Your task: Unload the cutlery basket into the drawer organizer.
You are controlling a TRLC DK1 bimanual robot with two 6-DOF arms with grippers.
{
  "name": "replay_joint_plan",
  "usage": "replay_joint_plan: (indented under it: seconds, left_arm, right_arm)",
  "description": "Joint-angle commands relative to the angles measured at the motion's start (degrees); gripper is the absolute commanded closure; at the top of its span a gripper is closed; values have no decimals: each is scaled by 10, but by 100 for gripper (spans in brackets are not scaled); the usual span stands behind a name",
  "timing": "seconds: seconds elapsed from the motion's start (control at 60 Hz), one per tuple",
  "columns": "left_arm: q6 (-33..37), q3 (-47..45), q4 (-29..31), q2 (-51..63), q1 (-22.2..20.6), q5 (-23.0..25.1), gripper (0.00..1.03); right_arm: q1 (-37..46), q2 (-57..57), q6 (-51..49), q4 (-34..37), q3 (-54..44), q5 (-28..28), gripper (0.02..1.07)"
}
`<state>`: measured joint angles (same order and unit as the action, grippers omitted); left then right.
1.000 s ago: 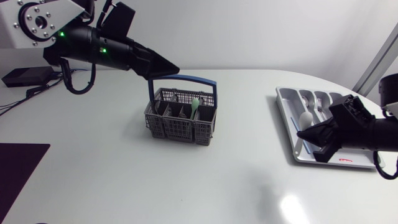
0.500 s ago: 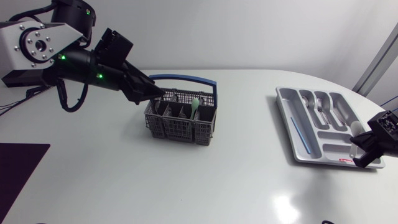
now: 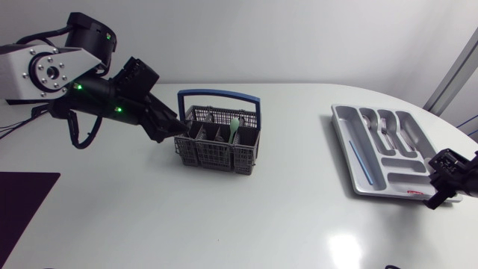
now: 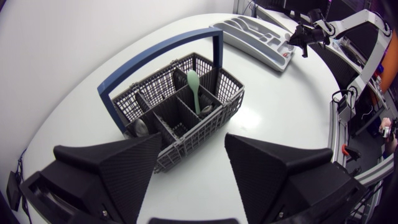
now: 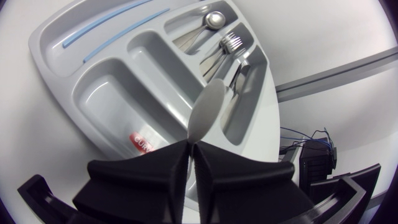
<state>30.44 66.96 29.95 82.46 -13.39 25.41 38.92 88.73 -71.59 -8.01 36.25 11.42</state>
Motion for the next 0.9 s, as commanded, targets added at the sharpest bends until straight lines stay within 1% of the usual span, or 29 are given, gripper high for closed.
replay_joint_plan:
  seconds: [0.0, 0.033, 0.05, 0.067, 0.1, 0.2, 0.35, 0.483, 0.567, 0.733, 0.783, 0.833, 0.883]
  left_arm:
    - [21, -17, 5, -17, 13, -1, 32]
    - [23, -21, 5, -18, 13, -1, 32]
    - [25, -23, 5, -19, 14, -1, 32]
    - [27, -24, 5, -19, 15, -1, 32]
    - [31, -28, 5, -19, 17, -2, 32]
    - [44, -41, 5, -19, 27, -4, 32]
    - [55, -53, 5, -20, 37, -4, 32]
    - [64, -66, 4, -22, 46, -4, 32]
    - [72, -78, 3, -24, 48, -4, 32]
    - [81, -96, -1, -26, 49, -3, 32]
    - [85, -101, -2, -27, 49, -3, 32]
    - [99, -113, -3, -34, 46, -3, 32]
    - [106, -119, -7, -38, 44, -2, 32]
  right_arm:
    - [-12, -9, -21, -7, -26, -18, 51]
    - [-15, -19, -20, -4, -29, -28, 27]
    - [-17, -23, -19, -3, -29, -32, 19]
    - [-17, -27, -19, -1, -29, -36, 13]
    - [-20, -40, -17, 8, -29, -41, 9]
    - [-31, -88, -2, 48, -21, -45, 9]
    - [-75, -172, 53, 164, 10, -45, 9]
    - [-163, -235, 142, 291, 53, -41, 9]
    - [-248, -261, 220, 355, 86, -40, 10]
    - [-397, -258, 359, 411, 144, -44, 10]
    - [-437, -249, 395, 417, 160, -45, 10]
    - [-494, -232, 444, 418, 182, -45, 10]
    - [-525, -221, 472, 416, 193, -45, 10]
